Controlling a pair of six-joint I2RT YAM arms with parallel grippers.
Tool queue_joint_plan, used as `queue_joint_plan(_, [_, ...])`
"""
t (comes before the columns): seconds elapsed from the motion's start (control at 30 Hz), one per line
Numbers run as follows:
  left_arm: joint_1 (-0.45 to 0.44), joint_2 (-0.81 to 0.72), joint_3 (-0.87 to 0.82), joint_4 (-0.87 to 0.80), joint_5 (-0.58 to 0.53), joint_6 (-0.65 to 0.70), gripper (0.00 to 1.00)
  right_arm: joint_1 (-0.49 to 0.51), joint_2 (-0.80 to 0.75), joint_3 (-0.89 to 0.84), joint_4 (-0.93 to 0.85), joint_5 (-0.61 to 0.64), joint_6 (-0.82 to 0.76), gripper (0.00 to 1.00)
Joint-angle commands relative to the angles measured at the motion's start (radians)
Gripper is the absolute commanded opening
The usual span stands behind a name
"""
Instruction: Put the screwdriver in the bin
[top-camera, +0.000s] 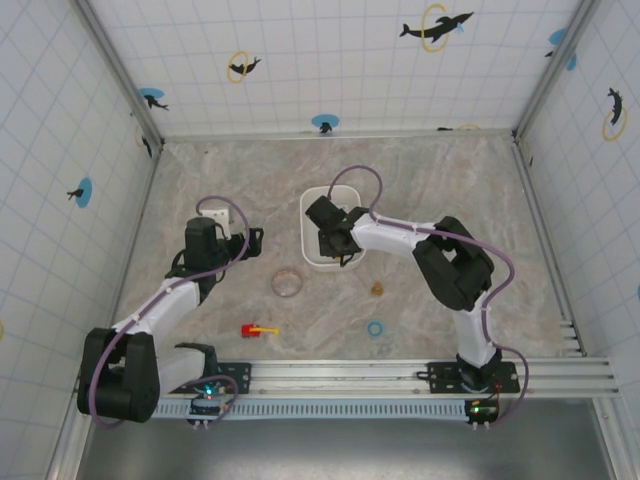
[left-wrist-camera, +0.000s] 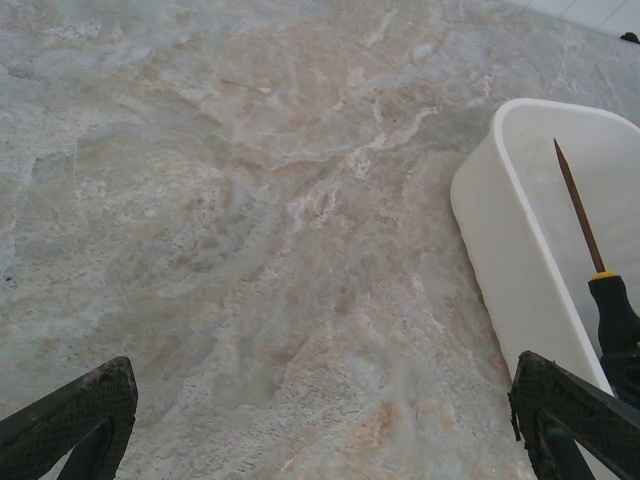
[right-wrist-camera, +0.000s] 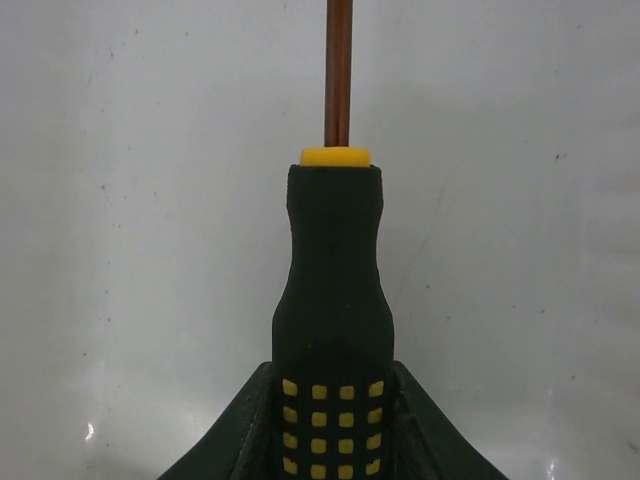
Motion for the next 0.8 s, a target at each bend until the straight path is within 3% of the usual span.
queue_joint_plan(0.0, [-0.009, -0.007, -0.011, -0.018, -0.011, 0.017, 0.97, 0.01, 0.011, 0.022, -0.017, 0.0, 0.017, 0.0])
queue_joint_plan(0.3, [-0.009, -0.007, -0.014, -0.018, -0.012, 0.019, 0.98, 0.014, 0.025, 0.023, -0.015, -0.008, 0.017, 0.0])
queue_joint_plan(0.5, [-0.009, -0.008, -0.014, -0.018, -0.01, 0.02, 0.98, 0.014, 0.033, 0.036, -0.025, -0.008, 0.014, 0.27])
queue_joint_plan(0.77, [-0.009, -0.011, -0.015, -0.02, -0.009, 0.024, 0.98, 0.014, 0.01, 0.038, -0.031, -0.004, -0.001, 0.49])
